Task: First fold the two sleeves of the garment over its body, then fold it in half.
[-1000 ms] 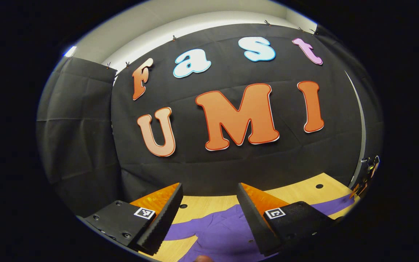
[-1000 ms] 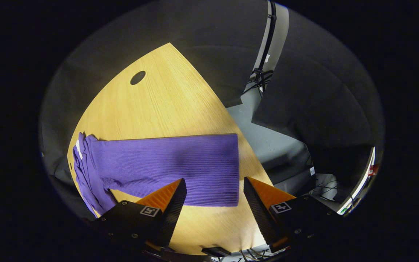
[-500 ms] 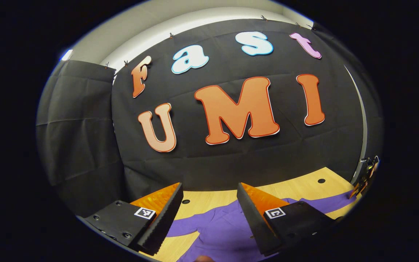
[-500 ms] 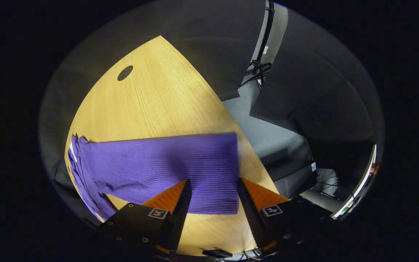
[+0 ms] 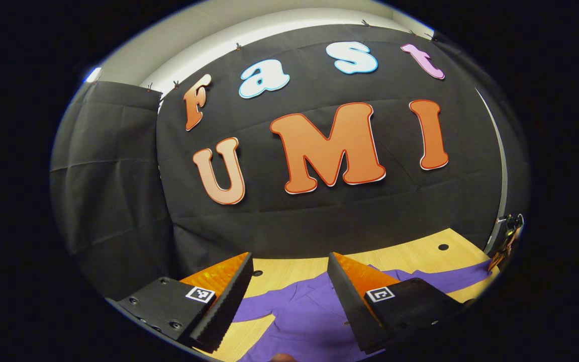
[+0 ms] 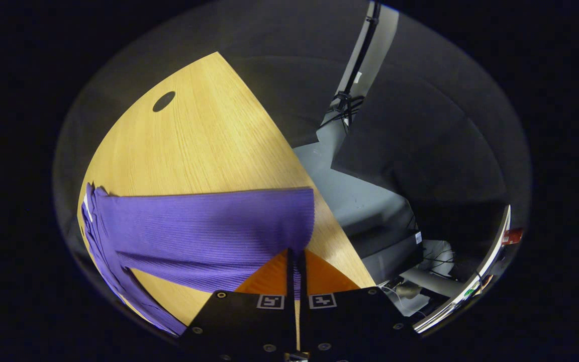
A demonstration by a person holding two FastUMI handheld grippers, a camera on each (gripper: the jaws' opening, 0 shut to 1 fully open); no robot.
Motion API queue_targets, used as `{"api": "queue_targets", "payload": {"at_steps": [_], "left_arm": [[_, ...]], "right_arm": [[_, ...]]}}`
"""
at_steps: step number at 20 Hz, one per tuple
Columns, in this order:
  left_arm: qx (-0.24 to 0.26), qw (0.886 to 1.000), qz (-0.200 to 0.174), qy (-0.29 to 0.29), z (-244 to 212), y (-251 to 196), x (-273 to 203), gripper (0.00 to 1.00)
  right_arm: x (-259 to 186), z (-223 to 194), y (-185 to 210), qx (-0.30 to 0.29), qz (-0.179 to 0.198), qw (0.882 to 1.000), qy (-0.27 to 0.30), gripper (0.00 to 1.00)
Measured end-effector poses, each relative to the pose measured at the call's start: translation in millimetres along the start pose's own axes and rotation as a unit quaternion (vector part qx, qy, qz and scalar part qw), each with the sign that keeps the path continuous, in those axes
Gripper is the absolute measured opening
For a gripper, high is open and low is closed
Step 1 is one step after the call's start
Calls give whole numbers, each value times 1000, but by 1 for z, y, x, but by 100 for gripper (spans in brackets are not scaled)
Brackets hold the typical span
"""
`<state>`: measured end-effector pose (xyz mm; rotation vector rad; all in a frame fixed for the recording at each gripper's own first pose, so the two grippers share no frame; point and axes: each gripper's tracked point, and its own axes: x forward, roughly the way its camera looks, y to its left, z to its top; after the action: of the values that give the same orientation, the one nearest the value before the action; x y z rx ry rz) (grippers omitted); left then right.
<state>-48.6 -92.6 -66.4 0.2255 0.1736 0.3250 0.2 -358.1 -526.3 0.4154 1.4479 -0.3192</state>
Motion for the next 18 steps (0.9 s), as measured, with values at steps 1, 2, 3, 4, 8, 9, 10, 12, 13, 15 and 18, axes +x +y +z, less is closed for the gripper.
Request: {"api": "queue_targets", "payload": {"at_steps": [1, 2, 3, 4, 8, 9, 10, 12, 13, 15, 18], "left_arm": [[0, 1000, -2, 1, 2, 1, -1, 94], [2, 1000, -1, 0, 1, 3, -3, 93], [5, 1000, 0, -4, 4, 5, -4, 95], [7, 1000, 2, -9, 5, 8, -6, 94], [-7, 1000, -2, -11, -2, 22, -2, 93], [-12, 1000, -2, -9, -4, 27, 2, 93], [-17, 1000, -5, -6, -8, 33, 6, 93], [-24, 1000, -12, -8, -12, 47, 13, 94], [-23, 1000, -18, -8, -14, 53, 17, 93], [-24, 999, -29, -8, -18, 67, 26, 93], [-29, 998, -45, -11, -22, 87, 38, 95]], "right_arm": [[-2, -2, 2, 5, 10, 1000, 8, 3], [-5, -2, 12, 20, 32, 999, 7, 3], [-9, -1, 17, 36, 49, 998, 5, 3], [-14, 1, 20, 49, 57, 997, -1, 3], [-46, 7, 32, 44, 74, 996, -26, 3], [-56, 8, 38, 42, 74, 996, -33, 3], [-67, 8, 45, 39, 77, 995, -42, 3], [-90, 6, 64, 31, 87, 994, -63, 3], [-104, 4, 72, 28, 90, 993, -73, 3], [-131, 0, 93, 22, 93, 991, -93, 3], [-169, -9, 124, 9, 95, 988, -119, 3]]}}
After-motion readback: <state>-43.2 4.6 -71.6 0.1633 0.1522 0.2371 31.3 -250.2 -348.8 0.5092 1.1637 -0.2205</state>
